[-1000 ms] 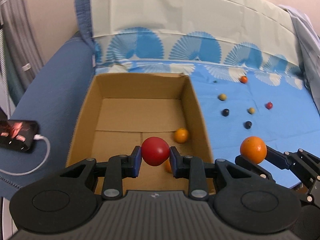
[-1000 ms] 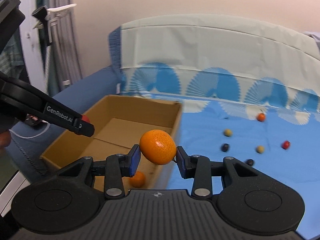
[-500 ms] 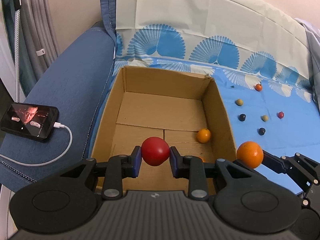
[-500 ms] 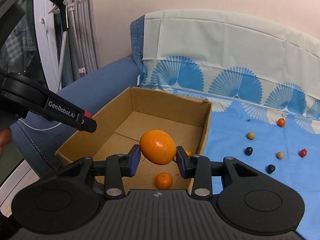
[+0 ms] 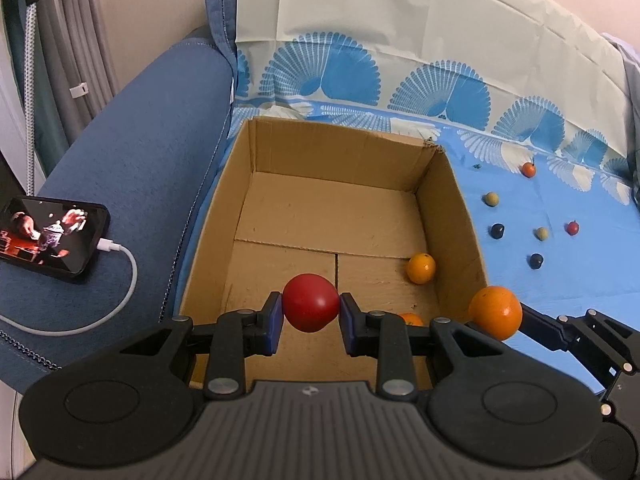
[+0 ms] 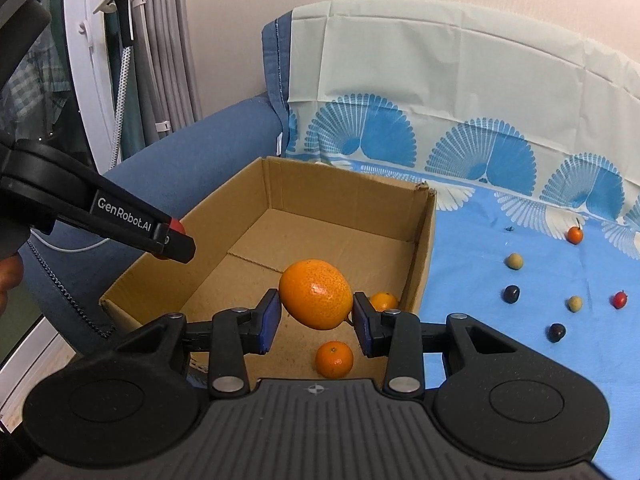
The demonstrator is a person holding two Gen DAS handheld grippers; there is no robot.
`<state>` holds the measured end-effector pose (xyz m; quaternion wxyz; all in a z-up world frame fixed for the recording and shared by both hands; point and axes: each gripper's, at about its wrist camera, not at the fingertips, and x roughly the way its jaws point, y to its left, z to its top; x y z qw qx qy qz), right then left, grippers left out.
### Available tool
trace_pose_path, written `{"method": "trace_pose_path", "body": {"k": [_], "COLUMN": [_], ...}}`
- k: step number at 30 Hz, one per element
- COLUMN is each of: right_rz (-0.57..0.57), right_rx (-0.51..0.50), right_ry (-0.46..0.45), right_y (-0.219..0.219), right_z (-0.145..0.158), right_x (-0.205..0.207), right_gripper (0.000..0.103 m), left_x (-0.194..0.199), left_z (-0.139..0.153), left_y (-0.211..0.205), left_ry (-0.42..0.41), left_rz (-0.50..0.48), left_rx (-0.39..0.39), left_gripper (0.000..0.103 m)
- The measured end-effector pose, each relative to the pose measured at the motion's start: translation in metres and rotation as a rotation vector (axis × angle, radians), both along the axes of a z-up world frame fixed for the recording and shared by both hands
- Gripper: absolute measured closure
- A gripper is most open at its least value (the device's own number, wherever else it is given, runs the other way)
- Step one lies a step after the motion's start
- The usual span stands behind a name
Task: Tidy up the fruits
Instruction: 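Open both tools to drop the tomato and orange into the box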
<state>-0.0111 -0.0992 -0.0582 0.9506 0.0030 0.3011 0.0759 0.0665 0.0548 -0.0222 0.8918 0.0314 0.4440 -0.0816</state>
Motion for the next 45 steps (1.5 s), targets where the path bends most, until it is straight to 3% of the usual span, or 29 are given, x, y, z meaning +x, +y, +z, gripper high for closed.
{"method": "trace_pose_path", "body": {"k": [40, 41, 43, 44, 45], "right_rz": [0.051, 0.056, 0.065, 0.070, 0.072], "right_rx": [-0.054, -0.064, -0.075, -0.078, -0.085], "right_ry": [0.167, 0.164, 0.157, 0.152, 0.143], "right_y": [0.012, 0.012, 0.014, 0.014, 0.015], "right_z": [-0.072, -0.072, -0.073, -0.072, -0.069], "right_x": [0.073, 0.073, 0.073, 0.073, 0.073], "right_gripper": [0.062, 0.062, 0.060, 0.055, 0.039], "left_x": [0.070, 0.070, 0.068, 0.067, 0.066], "left_z": [-0.101, -0.102, -0.101, -0.100, -0.097], "left_y": [-0.008, -0.009, -0.012, -0.015, -0.016], "left_ry": [0.152, 0.146, 0.129, 0.120, 0.101], "left_rz": [-0.012, -0.023, -0.052, -0.062, -0.068], "left_rx": [0.116, 0.118, 0.122, 0.124, 0.124], "left_gripper": [0.069, 0.062, 0.029, 0.005, 0.000]}}
